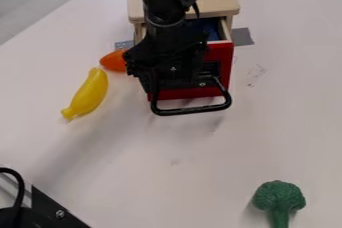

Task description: Closed the drawer

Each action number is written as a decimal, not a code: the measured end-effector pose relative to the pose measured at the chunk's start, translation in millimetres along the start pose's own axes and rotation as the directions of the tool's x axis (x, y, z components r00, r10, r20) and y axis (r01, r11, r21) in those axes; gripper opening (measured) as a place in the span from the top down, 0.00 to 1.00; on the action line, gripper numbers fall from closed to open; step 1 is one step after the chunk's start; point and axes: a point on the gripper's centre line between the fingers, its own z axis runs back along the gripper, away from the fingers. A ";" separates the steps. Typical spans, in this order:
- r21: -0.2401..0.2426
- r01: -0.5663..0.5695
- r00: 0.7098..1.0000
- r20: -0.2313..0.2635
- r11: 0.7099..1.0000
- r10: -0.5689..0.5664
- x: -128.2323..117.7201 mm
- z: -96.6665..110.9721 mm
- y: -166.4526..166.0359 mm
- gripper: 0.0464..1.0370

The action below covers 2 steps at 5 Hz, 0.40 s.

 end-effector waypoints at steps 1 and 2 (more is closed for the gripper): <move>0.010 -0.008 1.000 0.023 1.000 0.008 8.8 -7.2 -2.4 0.04; 0.017 -0.013 0.999 0.035 1.000 0.012 13.7 -10.1 -4.6 0.04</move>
